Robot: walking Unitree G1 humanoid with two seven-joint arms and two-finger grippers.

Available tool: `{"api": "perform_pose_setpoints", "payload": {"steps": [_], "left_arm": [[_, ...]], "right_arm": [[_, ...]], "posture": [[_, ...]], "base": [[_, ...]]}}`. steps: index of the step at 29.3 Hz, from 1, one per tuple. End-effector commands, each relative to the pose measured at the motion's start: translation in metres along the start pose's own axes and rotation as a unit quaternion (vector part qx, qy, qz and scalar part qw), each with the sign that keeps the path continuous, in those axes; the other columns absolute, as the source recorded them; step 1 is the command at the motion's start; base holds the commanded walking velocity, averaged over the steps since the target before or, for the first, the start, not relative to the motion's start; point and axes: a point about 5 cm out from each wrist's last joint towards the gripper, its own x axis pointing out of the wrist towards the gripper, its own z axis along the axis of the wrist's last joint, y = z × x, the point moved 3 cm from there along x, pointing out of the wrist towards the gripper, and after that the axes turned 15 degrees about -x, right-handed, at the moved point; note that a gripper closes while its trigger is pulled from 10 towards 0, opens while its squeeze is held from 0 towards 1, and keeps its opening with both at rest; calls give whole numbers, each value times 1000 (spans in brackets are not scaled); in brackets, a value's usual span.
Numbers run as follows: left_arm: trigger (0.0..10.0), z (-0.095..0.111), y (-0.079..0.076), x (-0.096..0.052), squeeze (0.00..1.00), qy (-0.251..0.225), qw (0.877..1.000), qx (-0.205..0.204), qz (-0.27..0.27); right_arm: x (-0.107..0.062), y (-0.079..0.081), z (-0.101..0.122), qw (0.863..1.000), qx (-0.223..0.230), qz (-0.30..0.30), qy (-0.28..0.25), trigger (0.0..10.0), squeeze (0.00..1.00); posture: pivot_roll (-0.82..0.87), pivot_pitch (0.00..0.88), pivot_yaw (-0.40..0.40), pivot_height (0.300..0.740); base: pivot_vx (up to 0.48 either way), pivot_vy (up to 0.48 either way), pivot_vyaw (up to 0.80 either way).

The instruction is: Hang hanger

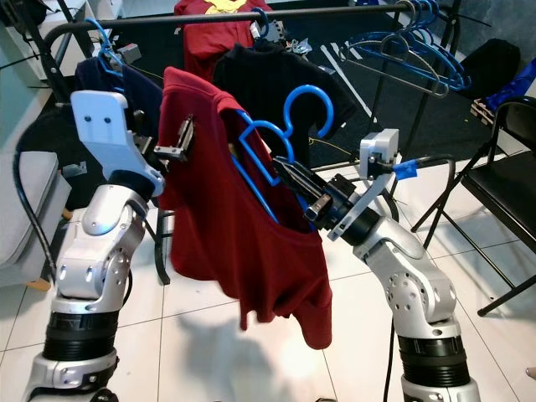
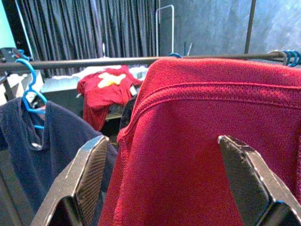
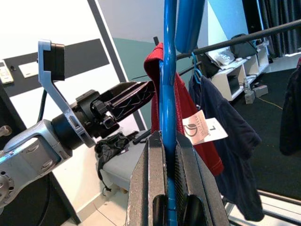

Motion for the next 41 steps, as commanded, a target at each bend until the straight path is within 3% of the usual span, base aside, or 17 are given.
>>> {"api": "perform_pose_setpoints", "payload": {"steps": [1,8,12,32,37,38,39,40,41], "left_arm": [[10000,-4,0,-4,0,7,1000,0,5],[10000,-7,-13,-6,0,13,1000,-21,-9],[10000,-3,-24,-11,0,15,999,-33,-37],[10000,-14,-39,-15,0,35,997,10,-68],[10000,-14,-38,-7,0,26,997,22,-63],[3412,-14,-38,-6,0,24,997,23,-63],[3412,-13,-38,-4,0,20,998,24,-61],[0,-11,-37,-2,0,16,998,28,-57],[0,-10,-37,-1,0,14,998,30,-55]], "right_arm": [[2,4,2,1000,3,13,-11,0,0],[5,7,0,1000,2,19,-7,0,0],[1,-1,-2,1000,-4,1,-1,0,0],[11,10,0,999,3,32,-10,0,0],[12,18,1,999,9,50,-12,0,0],[12,18,1,999,9,51,-12,0,0],[13,19,1,999,10,51,-13,0,0],[13,19,1,999,9,51,-13,0,0],[13,19,1,999,9,51,-13,0,0]], "posture": [[-4,183,27,740],[-7,182,26,740],[0,186,24,740],[-7,181,23,740],[-12,180,23,740],[-12,180,23,740],[-13,179,24,740],[-15,178,28,740],[-15,178,28,740]], "base": [[0,0,0],[0,0,0],[0,0,0],[0,0,0],[0,0,0],[0,0,0],[0,0,0],[0,0,0],[0,0,0]]}}
